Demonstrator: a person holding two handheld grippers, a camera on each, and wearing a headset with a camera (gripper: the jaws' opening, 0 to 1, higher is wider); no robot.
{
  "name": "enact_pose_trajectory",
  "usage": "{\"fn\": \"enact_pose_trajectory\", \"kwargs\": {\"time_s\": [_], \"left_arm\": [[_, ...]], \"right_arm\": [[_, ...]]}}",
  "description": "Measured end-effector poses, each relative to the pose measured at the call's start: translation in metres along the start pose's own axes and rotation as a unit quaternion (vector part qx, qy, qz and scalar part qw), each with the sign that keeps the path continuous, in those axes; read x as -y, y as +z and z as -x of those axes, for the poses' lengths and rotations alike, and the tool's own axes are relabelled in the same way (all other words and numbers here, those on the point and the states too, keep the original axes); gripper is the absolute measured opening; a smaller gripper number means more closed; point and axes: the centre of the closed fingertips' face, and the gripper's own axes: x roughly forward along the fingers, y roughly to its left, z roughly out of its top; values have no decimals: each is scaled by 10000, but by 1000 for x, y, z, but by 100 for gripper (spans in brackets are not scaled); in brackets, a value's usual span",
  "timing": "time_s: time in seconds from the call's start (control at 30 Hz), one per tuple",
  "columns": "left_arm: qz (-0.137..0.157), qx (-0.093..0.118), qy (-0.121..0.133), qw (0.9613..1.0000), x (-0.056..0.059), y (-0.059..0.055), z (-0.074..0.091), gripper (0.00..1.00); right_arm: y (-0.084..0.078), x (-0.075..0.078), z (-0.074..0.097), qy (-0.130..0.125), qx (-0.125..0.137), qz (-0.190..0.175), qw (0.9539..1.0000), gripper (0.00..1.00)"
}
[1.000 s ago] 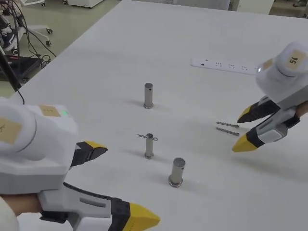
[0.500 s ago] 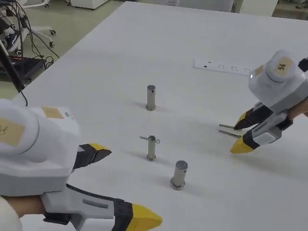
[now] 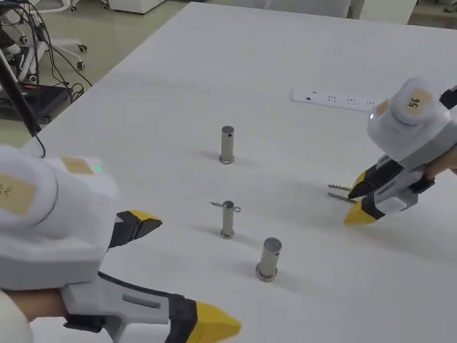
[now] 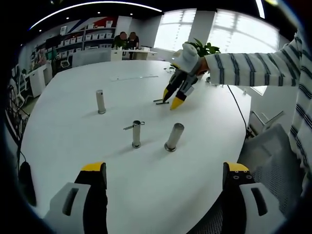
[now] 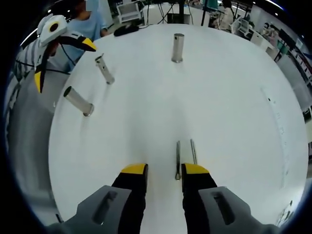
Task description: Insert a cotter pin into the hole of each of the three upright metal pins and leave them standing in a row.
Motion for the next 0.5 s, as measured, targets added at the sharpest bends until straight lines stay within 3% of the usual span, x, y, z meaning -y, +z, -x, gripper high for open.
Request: {"fn": "enact_pose_trajectory", "kwargs": {"time_s": [0.37, 0.5], "left_arm": [[-6, -34, 22, 10000, -1, -1, 1, 99], [2, -10, 11, 10000, 0, 0, 1, 99]], "right_arm": [[4, 6, -3, -177, -82, 77, 9998, 6], [4, 7, -3, -200, -76, -3, 9998, 5]]}}
